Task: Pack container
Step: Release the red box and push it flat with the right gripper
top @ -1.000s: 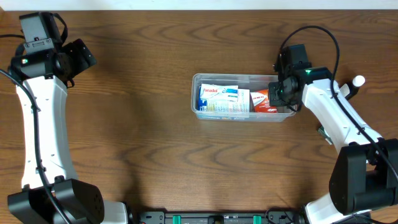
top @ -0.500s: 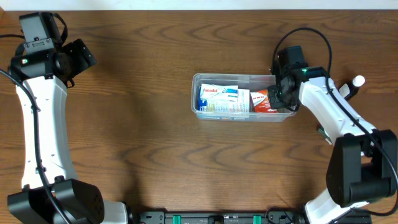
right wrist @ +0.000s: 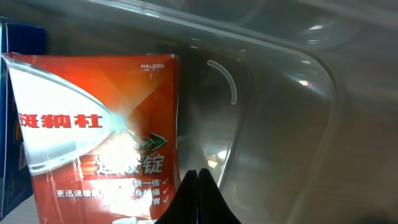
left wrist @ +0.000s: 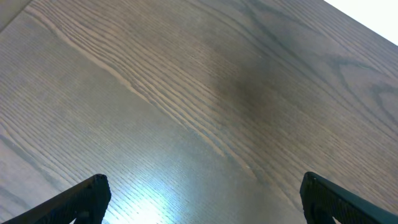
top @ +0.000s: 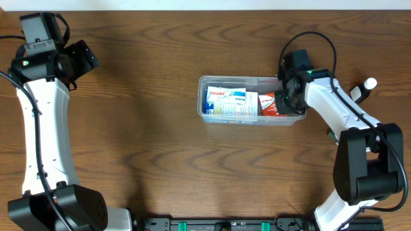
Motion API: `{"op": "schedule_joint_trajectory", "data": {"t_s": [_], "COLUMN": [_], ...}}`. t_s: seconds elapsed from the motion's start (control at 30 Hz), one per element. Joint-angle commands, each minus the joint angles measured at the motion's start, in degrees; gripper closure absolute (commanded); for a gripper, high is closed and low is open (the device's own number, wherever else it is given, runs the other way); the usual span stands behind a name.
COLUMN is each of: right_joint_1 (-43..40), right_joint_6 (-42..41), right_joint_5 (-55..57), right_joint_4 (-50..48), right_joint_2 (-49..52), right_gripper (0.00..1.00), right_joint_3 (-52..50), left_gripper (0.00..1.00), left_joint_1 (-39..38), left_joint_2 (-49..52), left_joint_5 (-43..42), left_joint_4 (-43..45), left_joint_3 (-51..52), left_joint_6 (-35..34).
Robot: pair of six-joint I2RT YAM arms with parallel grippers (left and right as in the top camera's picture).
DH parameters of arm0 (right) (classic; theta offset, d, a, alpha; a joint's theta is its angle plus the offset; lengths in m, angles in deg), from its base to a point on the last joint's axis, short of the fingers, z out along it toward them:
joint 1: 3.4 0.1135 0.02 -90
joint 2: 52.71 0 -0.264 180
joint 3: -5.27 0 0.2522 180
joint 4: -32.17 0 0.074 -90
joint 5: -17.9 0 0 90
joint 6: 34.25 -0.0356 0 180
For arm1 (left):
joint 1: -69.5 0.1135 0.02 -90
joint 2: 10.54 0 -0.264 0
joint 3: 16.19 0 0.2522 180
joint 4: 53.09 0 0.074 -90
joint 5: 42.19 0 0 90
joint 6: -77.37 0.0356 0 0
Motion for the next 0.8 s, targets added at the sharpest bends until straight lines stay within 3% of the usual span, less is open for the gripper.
{"op": "schedule_joint_trajectory", "data": {"t_s": [0.0, 0.77], "right_joint_1": [-0.31, -0.33], "right_joint_6": [0.81, 0.81], "right_joint_5": [-0.37, -8.5], "right_joint_4": [-0.24, -1.73], "right_joint_2": [0.17, 0.17], "right_gripper": [0.99, 0.99], "right_joint_3": [0.22, 0.22], "left_gripper": [0.02, 0.02], "left_joint_1": [0.17, 0.17], "left_joint_2": [0.07, 0.07], "left_joint_5": [0.9, 0.9], "left_joint_4": [-0.15, -0.15], "left_joint_3": [-0.22, -0.22], "left_joint_6": [0.33, 0.33]}}
